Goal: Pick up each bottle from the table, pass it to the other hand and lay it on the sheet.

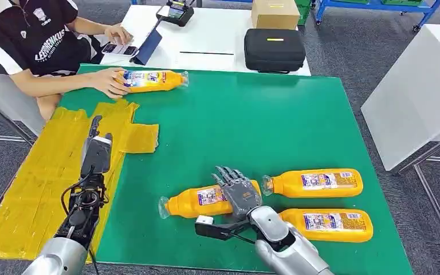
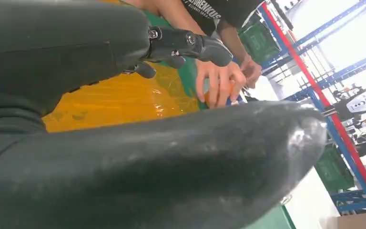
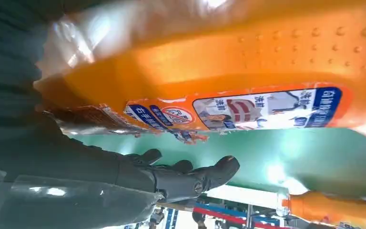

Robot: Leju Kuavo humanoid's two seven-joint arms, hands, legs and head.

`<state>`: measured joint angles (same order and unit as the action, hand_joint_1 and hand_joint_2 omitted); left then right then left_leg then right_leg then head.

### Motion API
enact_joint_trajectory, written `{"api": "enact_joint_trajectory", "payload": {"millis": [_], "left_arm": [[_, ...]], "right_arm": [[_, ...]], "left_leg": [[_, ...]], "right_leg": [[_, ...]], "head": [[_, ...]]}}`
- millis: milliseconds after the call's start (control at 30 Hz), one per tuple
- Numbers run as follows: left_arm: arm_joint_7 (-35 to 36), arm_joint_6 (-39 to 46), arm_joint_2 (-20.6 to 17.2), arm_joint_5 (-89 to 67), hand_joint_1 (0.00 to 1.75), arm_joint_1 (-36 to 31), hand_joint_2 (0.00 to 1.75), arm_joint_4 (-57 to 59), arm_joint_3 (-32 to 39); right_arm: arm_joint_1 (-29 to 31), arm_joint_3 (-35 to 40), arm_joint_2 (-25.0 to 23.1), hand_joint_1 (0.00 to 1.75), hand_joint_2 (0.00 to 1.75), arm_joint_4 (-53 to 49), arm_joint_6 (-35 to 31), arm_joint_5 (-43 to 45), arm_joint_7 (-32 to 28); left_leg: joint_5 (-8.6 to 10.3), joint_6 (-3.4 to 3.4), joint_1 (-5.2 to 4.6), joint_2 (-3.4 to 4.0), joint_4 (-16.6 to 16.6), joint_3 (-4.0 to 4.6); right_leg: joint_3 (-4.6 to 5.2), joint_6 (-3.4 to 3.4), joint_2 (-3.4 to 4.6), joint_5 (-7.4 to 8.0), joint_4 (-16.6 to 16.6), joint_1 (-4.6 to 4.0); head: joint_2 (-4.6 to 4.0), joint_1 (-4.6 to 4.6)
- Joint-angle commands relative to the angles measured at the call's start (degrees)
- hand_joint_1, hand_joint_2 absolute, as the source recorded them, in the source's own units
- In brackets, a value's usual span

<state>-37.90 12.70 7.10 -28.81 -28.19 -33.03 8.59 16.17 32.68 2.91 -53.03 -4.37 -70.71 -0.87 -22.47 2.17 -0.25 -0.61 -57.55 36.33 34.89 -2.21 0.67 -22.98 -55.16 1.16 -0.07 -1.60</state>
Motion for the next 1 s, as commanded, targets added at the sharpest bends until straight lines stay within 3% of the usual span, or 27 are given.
{"api": "enact_joint_trajectory", "payload": {"millis": [33, 267, 300, 333, 467, 600, 733, 1000], "left_arm": [[0.71, -0.28, -0.54, 0.08, 0.0, -1.51, 0.0, 2.46, 0.23], [0.94, -0.61, -0.52, 0.03, 0.0, -1.32, 0.0, 2.23, 0.15], [0.97, -0.42, -0.52, -0.07, 0.0, -1.28, 0.0, 2.28, 0.1], [0.93, -0.42, -0.44, -0.12, 0.0, -1.24, 0.0, 2.29, 0.02], [0.82, -0.58, -0.43, -0.21, 0.0, -1.23, 0.0, 2.25, -0.13], [1.0, -0.48, -0.26, -0.7, 0.0, -1.57, 0.0, 2.23, -0.62], [1.28, -0.13, -0.04, -1.37, 0.0, -1.78, 0.0, 1.95, -1.24], [1.3, -0.1, 0.03, -1.38, 0.0, -1.79, 0.0, 1.87, -1.25]], "right_arm": [[-1.45, -3.02, 0.39, 0.0, 1.75, -1.49, 0.62, -1.15, 1.15], [-1.44, -3.76, 0.82, 0.02, 1.75, -0.55, 1.08, -1.11, 1.39], [-1.28, -3.69, 0.89, 0.94, 1.75, 0.18, 1.41, -0.8, 0.86], [-1.42, -3.76, 1.14, 1.54, 1.75, 0.52, 1.35, -0.64, 0.63], [-1.46, -3.72, 1.14, 1.54, 1.75, 1.08, 1.29, -0.47, 0.33], [-1.59, -3.63, 1.03, 1.75, 1.75, 1.75, 1.39, -0.48, 0.44], [-1.26, -3.63, 0.79, 1.75, 1.75, 2.34, 1.88, -0.3, 0.26], [-1.14, -3.63, 0.76, 1.75, 1.75, 2.37, 1.91, -0.31, 0.27]], "left_leg": [[-0.17, -0.14, 0.03, 0.0, -0.01, -0.31], [-0.19, -0.15, 0.04, 0.02, -0.02, -0.32], [-0.15, -0.12, 0.03, 0.02, 0.0, -0.28], [-0.11, -0.11, 0.03, 0.02, 0.01, -0.22], [-0.09, -0.09, 0.03, 0.0, 0.02, -0.18], [-0.08, -0.09, 0.03, 0.0, 0.02, -0.17], [-0.24, -0.19, 0.06, -0.02, -0.02, -0.44], [-0.07, -0.09, 0.03, -0.01, 0.01, -0.15]], "right_leg": [[-0.31, 0.13, -0.1, -0.18, -0.01, -0.05], [-0.33, 0.14, -0.08, -0.18, -0.01, -0.06], [-0.28, 0.12, -0.08, -0.14, 0.01, -0.05], [-0.23, 0.1, -0.06, -0.11, 0.02, -0.04], [-0.2, 0.09, -0.06, -0.09, 0.03, -0.04], [-0.19, 0.08, -0.06, -0.08, 0.03, -0.04], [-0.47, 0.17, -0.15, -0.25, -0.01, -0.08], [-0.16, 0.08, -0.08, -0.08, 0.03, -0.04]], "head": [[0.0, 0.02], [0.0, 0.02], [0.0, 0.0], [0.0, 0.02], [0.0, 0.02], [0.0, 0.02], [0.0, 0.0], [0.0, 0.02]]}}
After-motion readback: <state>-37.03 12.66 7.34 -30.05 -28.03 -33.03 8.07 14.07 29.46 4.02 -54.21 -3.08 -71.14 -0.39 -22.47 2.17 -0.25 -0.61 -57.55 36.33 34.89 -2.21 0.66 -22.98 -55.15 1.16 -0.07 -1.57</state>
